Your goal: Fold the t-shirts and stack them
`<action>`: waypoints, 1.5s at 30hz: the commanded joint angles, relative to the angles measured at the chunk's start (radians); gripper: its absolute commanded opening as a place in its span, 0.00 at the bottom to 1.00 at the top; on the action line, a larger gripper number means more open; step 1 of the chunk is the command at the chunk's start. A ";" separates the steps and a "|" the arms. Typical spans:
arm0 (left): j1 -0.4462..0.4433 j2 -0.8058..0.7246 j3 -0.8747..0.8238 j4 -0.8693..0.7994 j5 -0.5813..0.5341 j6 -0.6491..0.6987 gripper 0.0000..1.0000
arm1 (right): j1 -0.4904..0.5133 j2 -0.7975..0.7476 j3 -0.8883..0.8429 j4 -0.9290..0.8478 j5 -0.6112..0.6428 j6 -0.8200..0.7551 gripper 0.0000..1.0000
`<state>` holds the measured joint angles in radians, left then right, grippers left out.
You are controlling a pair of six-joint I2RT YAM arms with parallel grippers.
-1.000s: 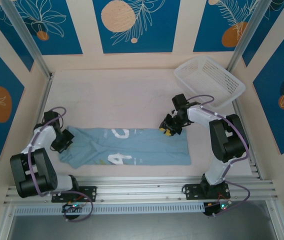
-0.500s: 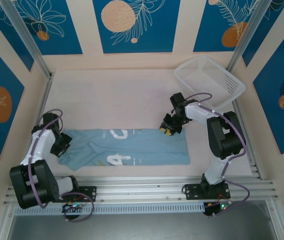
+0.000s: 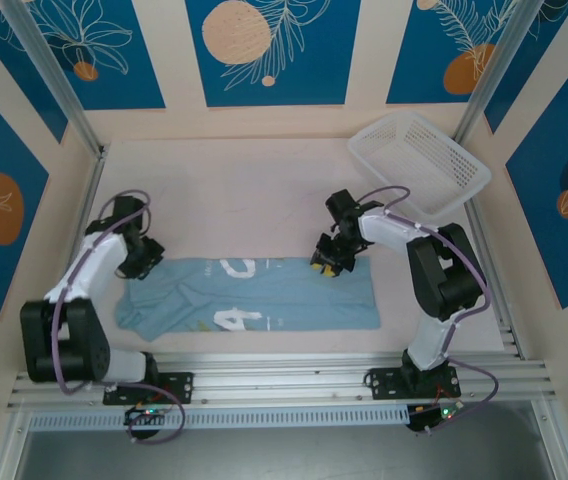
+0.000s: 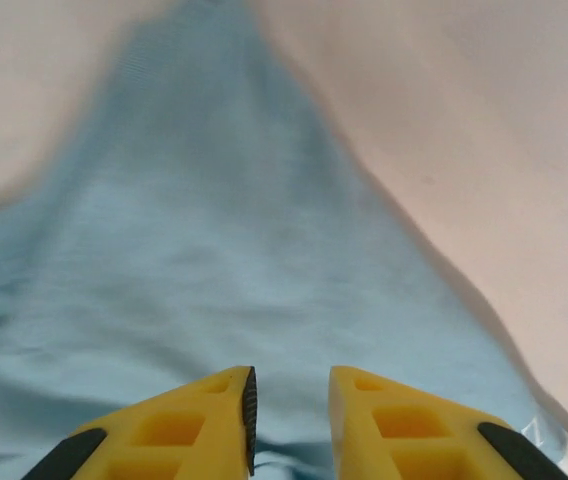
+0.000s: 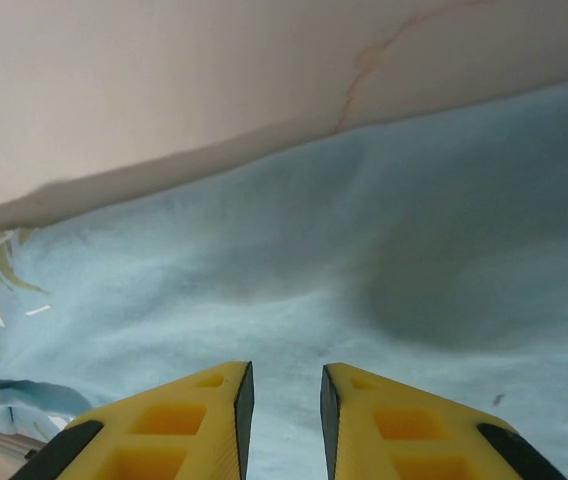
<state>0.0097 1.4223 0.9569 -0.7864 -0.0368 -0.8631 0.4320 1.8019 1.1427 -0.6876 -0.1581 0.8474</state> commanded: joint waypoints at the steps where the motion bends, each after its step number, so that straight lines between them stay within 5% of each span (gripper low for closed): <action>1: -0.068 0.134 0.023 0.069 0.108 -0.051 0.23 | 0.013 0.070 0.041 -0.012 -0.018 0.050 0.26; 9: -0.100 0.358 0.069 0.149 0.224 -0.045 0.22 | -0.084 0.216 0.242 -0.183 0.098 0.044 0.23; 18: -0.113 0.563 0.401 0.091 0.243 0.005 0.21 | -0.193 0.462 0.633 -0.271 0.114 -0.105 0.24; 23: -0.148 0.453 0.428 -0.028 0.115 0.036 0.42 | -0.175 0.417 0.708 -0.254 0.135 -0.200 0.29; 30: -0.196 0.399 0.363 0.008 0.173 0.024 0.44 | -0.108 0.238 0.592 -0.215 0.129 -0.195 0.31; 39: -0.221 0.445 0.361 -0.081 0.112 0.053 0.36 | -0.084 0.098 0.480 -0.203 0.101 -0.166 0.31; 45: -0.252 0.401 0.326 -0.060 0.150 0.026 0.03 | -0.082 0.061 0.468 -0.214 0.101 -0.166 0.31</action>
<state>-0.2127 1.8561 1.2972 -0.8108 0.1104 -0.8337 0.3515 1.9038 1.6234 -0.8841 -0.0334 0.6762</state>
